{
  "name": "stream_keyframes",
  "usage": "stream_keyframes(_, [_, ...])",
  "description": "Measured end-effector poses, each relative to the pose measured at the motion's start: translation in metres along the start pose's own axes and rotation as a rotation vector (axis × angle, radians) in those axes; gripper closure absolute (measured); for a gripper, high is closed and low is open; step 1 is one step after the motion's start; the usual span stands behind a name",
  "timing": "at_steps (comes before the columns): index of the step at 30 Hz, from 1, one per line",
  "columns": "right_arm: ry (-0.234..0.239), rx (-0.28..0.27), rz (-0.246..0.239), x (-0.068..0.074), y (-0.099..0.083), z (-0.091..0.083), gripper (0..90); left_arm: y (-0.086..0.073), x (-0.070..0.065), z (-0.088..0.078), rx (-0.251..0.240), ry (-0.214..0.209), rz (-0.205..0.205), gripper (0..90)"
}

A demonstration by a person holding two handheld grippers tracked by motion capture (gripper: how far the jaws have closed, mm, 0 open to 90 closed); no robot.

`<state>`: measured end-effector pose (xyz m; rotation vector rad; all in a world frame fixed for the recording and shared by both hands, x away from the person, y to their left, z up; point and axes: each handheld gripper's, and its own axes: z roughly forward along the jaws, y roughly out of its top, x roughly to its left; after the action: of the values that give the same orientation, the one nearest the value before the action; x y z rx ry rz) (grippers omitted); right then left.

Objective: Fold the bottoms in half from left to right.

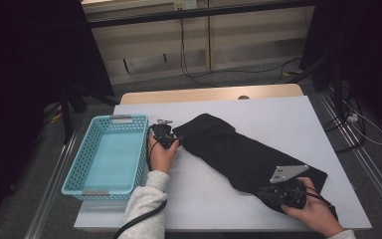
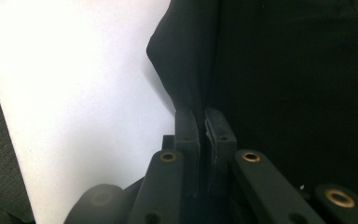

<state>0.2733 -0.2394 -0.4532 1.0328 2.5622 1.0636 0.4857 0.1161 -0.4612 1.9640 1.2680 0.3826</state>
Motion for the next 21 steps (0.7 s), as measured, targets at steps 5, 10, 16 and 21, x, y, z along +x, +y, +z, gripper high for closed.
stream_keyframes(5, [0.011, 0.000, 0.009, -0.002, -0.002, -0.002, 85.9, 0.002, 0.001, 0.005, -0.005, -0.036, -0.026, 63.3])
stream_keyframes(10, [0.017, 0.002, 0.006, -0.002, -0.003, -0.003, 85.9, 0.004, -0.002, 0.007, 0.006, -0.089, -0.076, 82.9])
stream_keyframes(16, [0.029, 0.002, 0.010, -0.001, -0.003, -0.004, 85.8, 0.013, 0.007, -0.015, -0.003, -0.067, -0.144, 85.0])
stream_keyframes(21, [0.048, -0.008, -0.006, 0.003, -0.001, -0.002, 79.0, 0.005, 0.008, -0.016, 0.009, -0.069, -0.156, 84.0])
